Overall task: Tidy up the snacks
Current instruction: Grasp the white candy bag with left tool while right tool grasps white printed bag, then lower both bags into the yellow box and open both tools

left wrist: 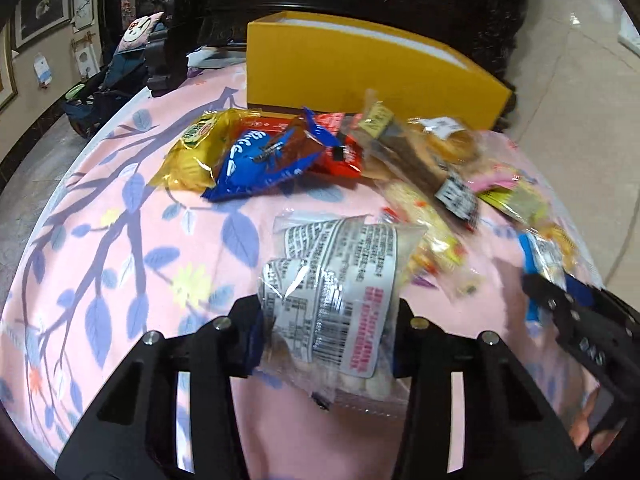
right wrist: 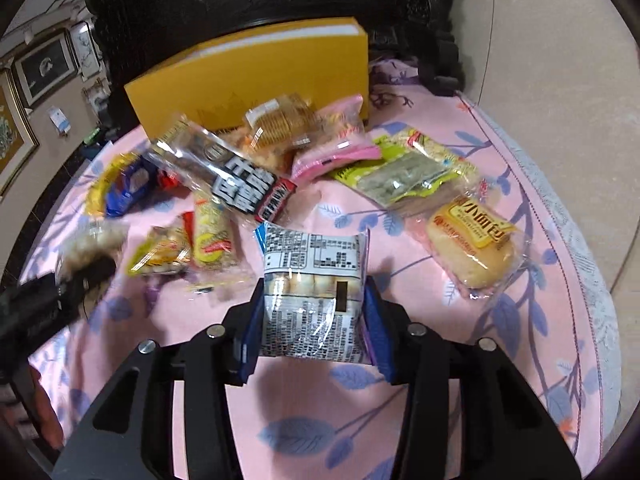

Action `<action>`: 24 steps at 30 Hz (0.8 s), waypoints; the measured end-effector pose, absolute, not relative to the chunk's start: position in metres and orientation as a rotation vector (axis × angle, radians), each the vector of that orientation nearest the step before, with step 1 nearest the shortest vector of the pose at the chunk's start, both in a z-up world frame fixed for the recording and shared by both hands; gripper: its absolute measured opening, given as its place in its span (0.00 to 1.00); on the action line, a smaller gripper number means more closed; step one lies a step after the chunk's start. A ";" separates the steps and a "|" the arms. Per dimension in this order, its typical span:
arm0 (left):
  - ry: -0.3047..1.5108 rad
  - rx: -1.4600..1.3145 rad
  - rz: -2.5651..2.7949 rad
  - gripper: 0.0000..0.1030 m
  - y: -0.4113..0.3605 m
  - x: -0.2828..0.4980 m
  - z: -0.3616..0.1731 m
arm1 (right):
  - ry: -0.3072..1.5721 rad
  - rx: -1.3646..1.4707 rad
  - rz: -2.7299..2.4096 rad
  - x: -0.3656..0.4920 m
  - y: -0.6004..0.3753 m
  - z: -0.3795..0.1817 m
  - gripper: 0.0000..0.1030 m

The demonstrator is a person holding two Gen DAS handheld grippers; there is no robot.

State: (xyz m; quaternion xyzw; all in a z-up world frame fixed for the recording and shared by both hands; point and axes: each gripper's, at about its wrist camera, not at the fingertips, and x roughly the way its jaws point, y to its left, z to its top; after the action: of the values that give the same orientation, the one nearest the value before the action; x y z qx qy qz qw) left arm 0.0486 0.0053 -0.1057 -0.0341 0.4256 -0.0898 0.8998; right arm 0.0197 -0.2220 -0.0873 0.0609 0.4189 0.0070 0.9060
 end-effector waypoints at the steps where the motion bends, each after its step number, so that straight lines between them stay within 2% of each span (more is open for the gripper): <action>1: 0.877 -0.071 -0.195 0.43 0.005 0.043 -0.102 | 0.858 0.125 0.019 0.017 -0.220 -0.084 0.45; 11: 0.835 -0.061 -0.218 0.43 -0.003 0.022 -0.075 | 0.800 0.125 0.073 -0.004 -0.212 -0.061 0.45; 24: 0.843 -0.027 -0.200 0.43 -0.013 0.035 -0.068 | 0.789 0.163 0.114 0.000 -0.219 -0.057 0.45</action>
State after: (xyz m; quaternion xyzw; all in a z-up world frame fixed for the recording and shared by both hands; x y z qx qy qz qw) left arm 0.0350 -0.0134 -0.0681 -0.0130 0.4083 -0.0970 0.9076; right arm -0.0004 -0.2189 -0.0575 0.0792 0.3837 0.0557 0.9184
